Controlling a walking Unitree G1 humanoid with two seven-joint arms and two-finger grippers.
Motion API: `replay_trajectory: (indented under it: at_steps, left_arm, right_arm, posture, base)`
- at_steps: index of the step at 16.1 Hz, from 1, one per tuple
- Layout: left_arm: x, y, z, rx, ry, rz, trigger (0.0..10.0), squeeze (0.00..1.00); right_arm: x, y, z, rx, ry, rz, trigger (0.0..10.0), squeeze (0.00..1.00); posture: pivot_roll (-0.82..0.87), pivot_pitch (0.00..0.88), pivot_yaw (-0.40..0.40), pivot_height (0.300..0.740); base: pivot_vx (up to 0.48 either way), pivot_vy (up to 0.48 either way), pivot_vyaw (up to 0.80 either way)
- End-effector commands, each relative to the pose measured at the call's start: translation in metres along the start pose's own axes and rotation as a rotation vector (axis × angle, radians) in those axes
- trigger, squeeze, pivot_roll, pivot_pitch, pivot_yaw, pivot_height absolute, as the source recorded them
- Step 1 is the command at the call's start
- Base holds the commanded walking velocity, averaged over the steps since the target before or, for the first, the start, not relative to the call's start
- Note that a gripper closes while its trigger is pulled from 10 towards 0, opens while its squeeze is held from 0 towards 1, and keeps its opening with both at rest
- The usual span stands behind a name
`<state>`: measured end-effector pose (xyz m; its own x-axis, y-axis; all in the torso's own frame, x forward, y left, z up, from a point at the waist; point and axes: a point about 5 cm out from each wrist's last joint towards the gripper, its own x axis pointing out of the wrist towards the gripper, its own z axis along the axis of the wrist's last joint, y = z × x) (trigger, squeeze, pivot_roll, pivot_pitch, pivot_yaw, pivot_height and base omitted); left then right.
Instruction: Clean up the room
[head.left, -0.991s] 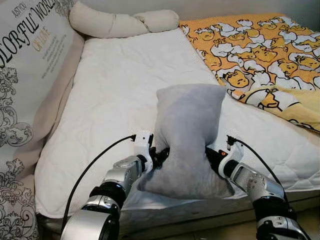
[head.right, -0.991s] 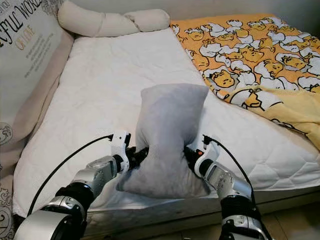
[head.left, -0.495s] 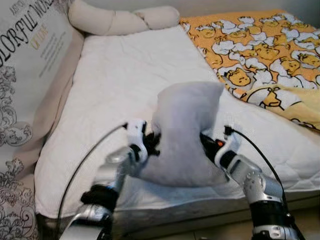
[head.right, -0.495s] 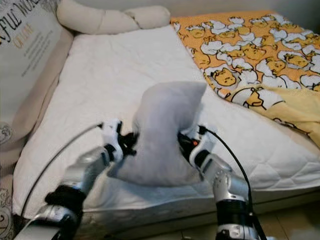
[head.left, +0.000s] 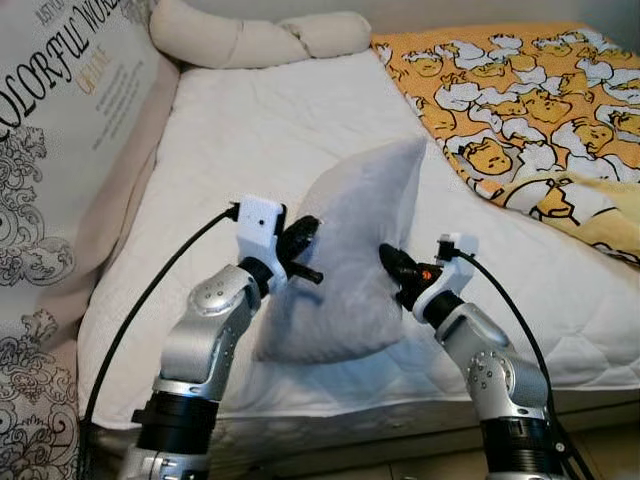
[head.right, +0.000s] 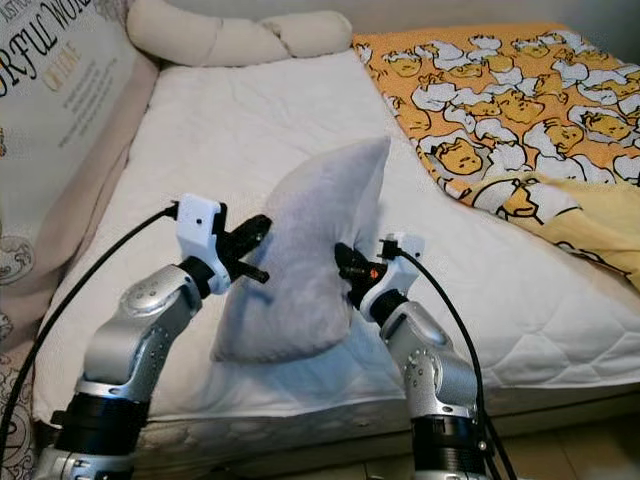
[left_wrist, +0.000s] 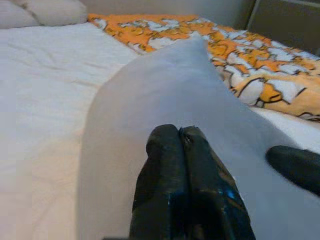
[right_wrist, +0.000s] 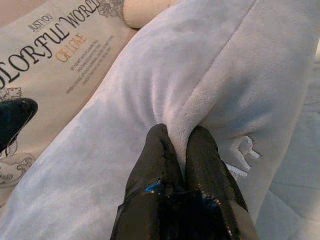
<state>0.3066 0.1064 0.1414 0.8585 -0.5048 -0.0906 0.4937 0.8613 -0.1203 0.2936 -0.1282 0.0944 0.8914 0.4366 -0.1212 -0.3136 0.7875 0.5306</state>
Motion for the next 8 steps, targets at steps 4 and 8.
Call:
replay_trajectory:
  at_steps: [4,8]
  left_arm:
    - [-0.006,0.015,-0.011,0.058,0.087,0.090,6.7,0.00]
    - [0.008,0.024,-0.034,-0.178,0.145,0.024,10.0,1.00]
  right_arm:
    - [-0.013,-0.027,-0.014,-0.056,0.134,-0.167,0.0,0.00]
    - [-0.033,-0.076,-0.048,-0.073,0.338,-0.372,0.0,0.00]
  posture:
    - [-0.09,0.000,0.076,0.740]
    - [-0.13,0.000,0.093,0.740]
  base:
    - [0.000,0.000,0.00]
    - [0.000,0.000,0.00]
